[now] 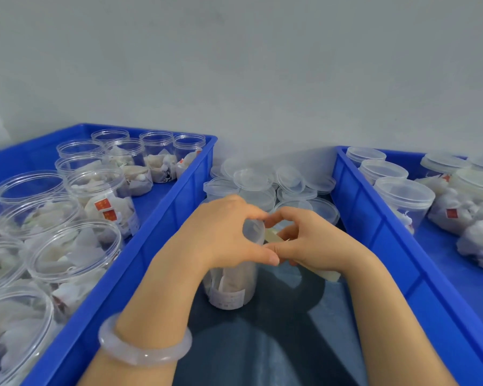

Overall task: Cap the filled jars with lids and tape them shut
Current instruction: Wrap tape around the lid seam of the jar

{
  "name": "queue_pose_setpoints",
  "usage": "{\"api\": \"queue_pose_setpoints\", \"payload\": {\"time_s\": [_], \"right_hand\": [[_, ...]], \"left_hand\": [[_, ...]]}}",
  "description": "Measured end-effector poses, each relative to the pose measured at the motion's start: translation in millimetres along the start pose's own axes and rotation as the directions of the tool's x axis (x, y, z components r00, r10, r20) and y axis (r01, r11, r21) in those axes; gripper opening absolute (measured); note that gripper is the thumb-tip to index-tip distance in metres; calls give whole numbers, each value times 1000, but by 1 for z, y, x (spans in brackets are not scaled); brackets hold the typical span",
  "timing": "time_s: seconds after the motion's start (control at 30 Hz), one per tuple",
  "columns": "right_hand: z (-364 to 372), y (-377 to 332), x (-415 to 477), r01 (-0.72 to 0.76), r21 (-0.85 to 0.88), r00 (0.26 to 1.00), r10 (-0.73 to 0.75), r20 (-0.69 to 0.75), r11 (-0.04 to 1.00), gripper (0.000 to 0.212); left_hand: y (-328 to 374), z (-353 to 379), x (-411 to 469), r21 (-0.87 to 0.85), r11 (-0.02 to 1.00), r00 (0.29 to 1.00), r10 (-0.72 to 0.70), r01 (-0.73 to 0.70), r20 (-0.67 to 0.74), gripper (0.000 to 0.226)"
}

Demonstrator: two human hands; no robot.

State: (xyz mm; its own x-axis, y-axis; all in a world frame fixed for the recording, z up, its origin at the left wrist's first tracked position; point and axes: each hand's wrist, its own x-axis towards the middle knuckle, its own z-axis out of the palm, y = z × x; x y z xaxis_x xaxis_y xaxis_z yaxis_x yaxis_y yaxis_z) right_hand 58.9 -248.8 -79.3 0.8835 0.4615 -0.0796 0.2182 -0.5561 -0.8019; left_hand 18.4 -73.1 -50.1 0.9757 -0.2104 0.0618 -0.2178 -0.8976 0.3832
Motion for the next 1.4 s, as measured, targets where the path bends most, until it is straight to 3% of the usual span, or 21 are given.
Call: {"api": "queue_pose_setpoints", "payload": {"time_s": [0.2, 0.37, 0.5, 0.7, 0.9, 1.0, 1.13, 1.27, 1.4], "right_hand": [[8, 0, -8, 121, 11, 993, -120, -17, 993, 22], [26, 4, -15, 212, -75, 953, -223, -203, 974, 18], [36, 7, -22, 224, -76, 936, -236, -262, 972, 18], [46, 12, -26, 199, -53, 916, -205, -344, 978, 19], [48, 12, -29, 191, -94, 913, -212, -349, 977, 22], [49, 13, -31, 190, -148, 898, -233, -373, 971, 12], [54, 11, -31, 207, -198, 852, -276, -445, 958, 11], [63, 9, -31, 225, -178, 811, -285, -510, 958, 27], [72, 7, -30, 218, -224, 776, -308, -550, 950, 19]], "left_hand": [[-2, 1, -4, -65, 997, 998, -27, 30, 48, 57], [-7, 10, -8, -39, 997, 994, 65, -69, -84, 41], [-2, 15, -7, -13, 997, 986, 70, -73, -152, 30], [6, 27, -4, 166, 984, 968, 107, -70, -227, 22], [2, 27, -7, 127, 986, 951, 139, -107, -278, 16], [-1, 26, -7, 118, 986, 957, 143, -117, -251, 17], [-2, 25, -7, 139, 983, 965, 152, -124, -213, 17], [4, 28, -6, 133, 986, 961, 129, -98, -245, 7], [6, 31, -6, 99, 992, 943, 100, -72, -317, 8]]}}
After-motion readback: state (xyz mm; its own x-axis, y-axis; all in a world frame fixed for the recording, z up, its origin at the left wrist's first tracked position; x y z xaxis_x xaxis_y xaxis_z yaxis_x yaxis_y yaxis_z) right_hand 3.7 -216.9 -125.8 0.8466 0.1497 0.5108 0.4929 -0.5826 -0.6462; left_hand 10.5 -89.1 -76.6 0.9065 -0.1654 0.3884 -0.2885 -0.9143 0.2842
